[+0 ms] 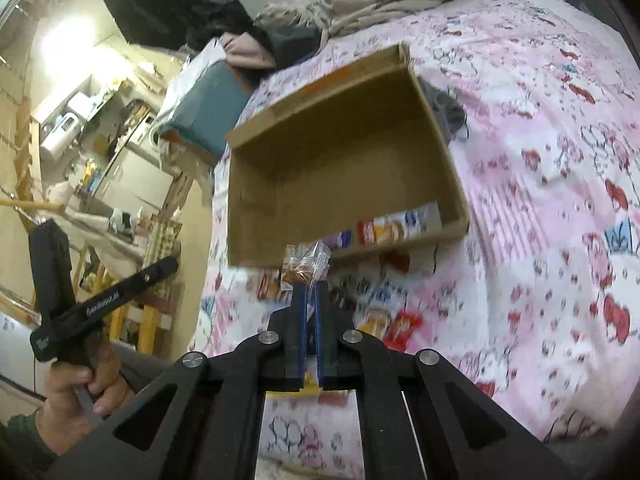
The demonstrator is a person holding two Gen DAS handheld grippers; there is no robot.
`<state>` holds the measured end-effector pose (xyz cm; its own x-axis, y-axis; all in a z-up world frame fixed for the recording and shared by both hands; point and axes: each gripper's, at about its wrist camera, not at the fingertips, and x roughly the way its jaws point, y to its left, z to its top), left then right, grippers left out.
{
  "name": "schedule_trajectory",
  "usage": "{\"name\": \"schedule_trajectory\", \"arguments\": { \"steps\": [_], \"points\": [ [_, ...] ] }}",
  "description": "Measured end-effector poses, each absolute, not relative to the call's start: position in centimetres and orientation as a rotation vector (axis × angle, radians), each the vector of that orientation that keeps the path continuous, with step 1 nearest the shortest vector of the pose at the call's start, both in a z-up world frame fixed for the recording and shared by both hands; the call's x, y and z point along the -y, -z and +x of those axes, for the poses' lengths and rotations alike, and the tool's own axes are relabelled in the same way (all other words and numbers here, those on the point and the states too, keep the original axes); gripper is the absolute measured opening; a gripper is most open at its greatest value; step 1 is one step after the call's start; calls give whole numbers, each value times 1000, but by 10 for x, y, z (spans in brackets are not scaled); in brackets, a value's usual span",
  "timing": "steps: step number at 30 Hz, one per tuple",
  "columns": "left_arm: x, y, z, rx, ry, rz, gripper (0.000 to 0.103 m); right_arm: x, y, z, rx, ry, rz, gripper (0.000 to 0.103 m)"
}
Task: Organize snacks
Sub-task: 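Carry both snacks into the box and open both grippers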
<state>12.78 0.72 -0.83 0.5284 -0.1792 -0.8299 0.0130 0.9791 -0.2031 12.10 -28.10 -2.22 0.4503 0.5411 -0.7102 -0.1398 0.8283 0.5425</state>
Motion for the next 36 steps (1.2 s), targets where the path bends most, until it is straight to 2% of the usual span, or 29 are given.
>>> {"name": "schedule_trajectory", "arguments": {
  "steps": [6, 13, 22, 36],
  "points": [
    [15, 5, 163, -994, 124, -103, 9, 291, 28, 160, -997, -443, 455, 4],
    [35, 27, 194, -1011, 134, -66, 9, 289, 55, 185, -1049, -417, 468, 4],
    [39, 48, 207, -998, 137, -64, 9, 276, 69, 187, -1090, -424, 444, 4],
    [29, 53, 210, -1027, 130, -162, 10, 267, 74, 193, -1117, -437, 444, 5]
  ]
}}
